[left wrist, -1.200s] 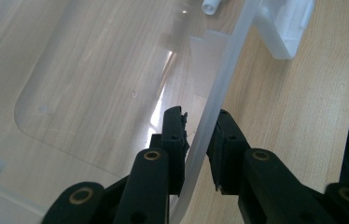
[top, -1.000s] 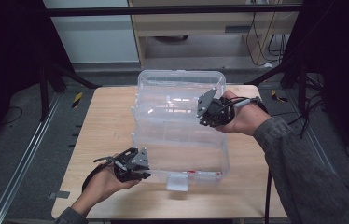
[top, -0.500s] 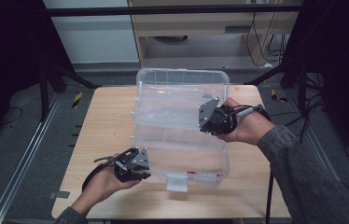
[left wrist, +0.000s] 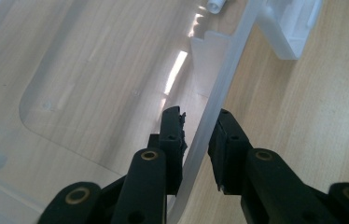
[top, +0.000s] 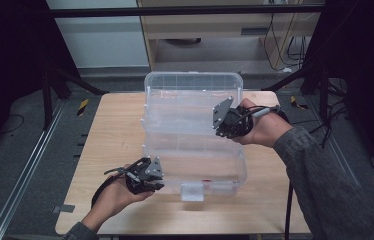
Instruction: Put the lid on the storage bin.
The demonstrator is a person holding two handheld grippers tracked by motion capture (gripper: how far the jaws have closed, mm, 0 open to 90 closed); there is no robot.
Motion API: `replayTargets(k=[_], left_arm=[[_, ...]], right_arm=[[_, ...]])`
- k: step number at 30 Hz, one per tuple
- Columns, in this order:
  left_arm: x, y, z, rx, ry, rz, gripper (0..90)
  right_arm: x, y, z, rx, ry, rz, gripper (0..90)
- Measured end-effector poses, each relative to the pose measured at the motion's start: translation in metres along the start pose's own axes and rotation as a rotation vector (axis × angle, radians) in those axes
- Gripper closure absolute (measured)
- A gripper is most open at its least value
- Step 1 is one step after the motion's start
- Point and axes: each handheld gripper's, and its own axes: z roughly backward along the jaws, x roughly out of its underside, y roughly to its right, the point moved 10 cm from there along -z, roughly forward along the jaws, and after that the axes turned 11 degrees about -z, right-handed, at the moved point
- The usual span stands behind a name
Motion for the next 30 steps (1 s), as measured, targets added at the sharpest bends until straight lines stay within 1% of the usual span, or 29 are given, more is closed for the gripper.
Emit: replayTargets(k=[1,2,3,4,6,9,15,19,23,24,26,27,30], left_arm=[[0.0,0.0,0.0,0.0,0.0,0.0,75.5],[-0.001,-0.002,-0.001,-0.004,-0.001,0.006,75.6],[-0.001,-0.002,-0.001,-0.004,-0.001,0.006,75.6],[-0.002,-0.005,-0.002,-0.004,-0.004,0.009,75.7],[-0.002,-0.006,-0.002,-0.004,-0.005,0.012,75.6],[-0.002,-0.007,-0.002,-0.004,-0.003,0.012,75.5],[-0.002,-0.007,-0.003,-0.006,-0.003,0.011,75.3],[-0.001,-0.007,-0.002,-0.003,-0.002,0.012,74.8],[-0.001,-0.007,-0.002,-0.004,-0.004,0.012,74.3],[-0.001,-0.004,-0.003,-0.003,-0.003,0.05,74.1],[-0.001,-0.004,-0.003,-0.004,-0.003,0.053,74.1],[-0.001,-0.007,-0.003,-0.007,-0.004,0.011,74.1],[-0.001,-0.006,-0.003,-0.007,-0.004,0.008,74.1]], right_arm=[[0.0,0.0,0.0,0.0,0.0,0.0,86.7],[-0.001,0.004,-0.002,0.004,-0.004,-0.004,86.5],[-0.001,0.004,-0.002,0.004,-0.004,-0.004,86.5],[-0.002,0.008,-0.004,0.006,-0.008,-0.004,86.6],[-0.002,0.01,-0.005,0.005,-0.011,-0.003,86.6],[-0.003,0.009,-0.005,0.001,-0.018,0.001,86.9],[-0.004,0.003,-0.002,0.007,-0.01,0.024,87.4],[-0.002,-0.004,0.0,0.007,0.012,0.022,87.7],[0.0,-0.009,0.001,-0.001,0.018,0.02,87.8],[0.002,-0.013,0.002,-0.009,0.021,0.015,87.8],[0.003,-0.015,0.002,-0.013,0.023,0.014,87.8],[0.003,-0.017,0.002,-0.018,0.027,0.012,87.8],[0.005,-0.023,0.002,-0.023,0.028,0.019,87.7]])
